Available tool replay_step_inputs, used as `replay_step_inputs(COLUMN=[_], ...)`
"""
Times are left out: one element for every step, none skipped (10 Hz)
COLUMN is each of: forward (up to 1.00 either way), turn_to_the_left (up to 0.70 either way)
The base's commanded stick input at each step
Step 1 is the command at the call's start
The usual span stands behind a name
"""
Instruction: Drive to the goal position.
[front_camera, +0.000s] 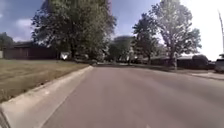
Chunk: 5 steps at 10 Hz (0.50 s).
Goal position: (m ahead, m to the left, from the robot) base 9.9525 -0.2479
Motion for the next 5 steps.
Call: replay_step_inputs(forward=[1.00,1.00,1.00,1.00,1.00], turn_to_the_left=[0.00,0.00,0.00,0.00,0.00])
